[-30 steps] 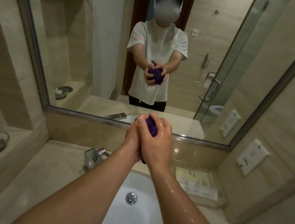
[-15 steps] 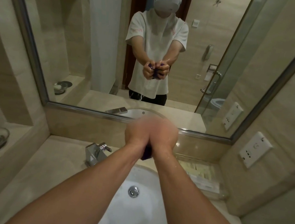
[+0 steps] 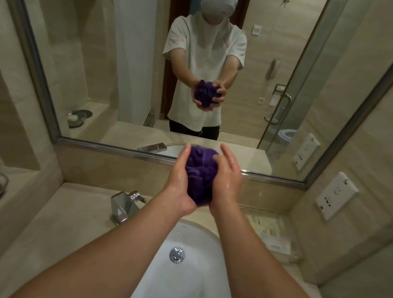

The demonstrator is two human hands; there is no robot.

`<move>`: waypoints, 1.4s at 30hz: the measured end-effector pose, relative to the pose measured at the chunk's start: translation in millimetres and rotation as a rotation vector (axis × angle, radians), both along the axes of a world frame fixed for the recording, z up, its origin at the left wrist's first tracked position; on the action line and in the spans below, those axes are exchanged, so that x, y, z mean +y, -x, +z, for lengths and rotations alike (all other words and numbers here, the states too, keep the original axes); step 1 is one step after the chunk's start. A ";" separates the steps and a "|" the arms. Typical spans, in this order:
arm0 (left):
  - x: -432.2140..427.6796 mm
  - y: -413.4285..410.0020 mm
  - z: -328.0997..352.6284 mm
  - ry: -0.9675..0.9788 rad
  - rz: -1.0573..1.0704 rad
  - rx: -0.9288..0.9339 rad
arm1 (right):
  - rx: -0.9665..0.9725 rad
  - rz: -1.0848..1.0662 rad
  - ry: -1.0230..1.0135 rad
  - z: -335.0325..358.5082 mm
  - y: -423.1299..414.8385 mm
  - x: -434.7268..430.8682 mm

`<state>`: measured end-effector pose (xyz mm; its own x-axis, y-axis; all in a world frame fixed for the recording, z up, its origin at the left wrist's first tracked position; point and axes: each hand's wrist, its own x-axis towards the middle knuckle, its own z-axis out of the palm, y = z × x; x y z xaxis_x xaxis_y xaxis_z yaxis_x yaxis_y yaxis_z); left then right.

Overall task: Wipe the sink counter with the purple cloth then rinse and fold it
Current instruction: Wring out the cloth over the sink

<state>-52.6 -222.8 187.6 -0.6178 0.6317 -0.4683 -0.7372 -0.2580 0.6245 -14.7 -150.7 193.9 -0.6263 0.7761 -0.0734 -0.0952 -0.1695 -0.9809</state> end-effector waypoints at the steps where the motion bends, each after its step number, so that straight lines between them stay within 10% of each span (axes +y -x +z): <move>1: 2.1 -1.8 0.9 -0.010 0.022 -0.001 | -0.078 0.101 -0.076 -4.9 -1.9 -0.4; 6: 13.1 8.0 -11.1 0.261 0.229 0.398 | -0.238 0.396 0.059 2.9 -17.6 3.0; 12: 30.6 2.7 -10.5 0.546 0.341 0.805 | -0.191 -0.078 0.271 -7.3 2.6 -13.2; 25: 20.2 22.7 -37.0 0.507 0.146 0.424 | -0.372 0.170 0.310 -34.3 9.8 16.5; 30: 11.9 39.6 -18.1 0.574 0.086 0.669 | -0.381 0.147 0.186 -16.6 2.3 30.9; 37: -2.9 46.8 17.5 0.686 0.078 1.080 | -0.455 0.210 -0.519 4.1 0.6 34.9; 42: 2.2 43.7 56.5 0.564 0.057 1.134 | -0.186 0.550 -0.423 22.0 -7.8 28.5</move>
<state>-96.3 -220.6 244.1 -0.8669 0.4767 0.1456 0.2855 0.2353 0.9291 -6.9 -122.2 215.9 -0.9413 0.3369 0.0206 0.0695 0.2532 -0.9649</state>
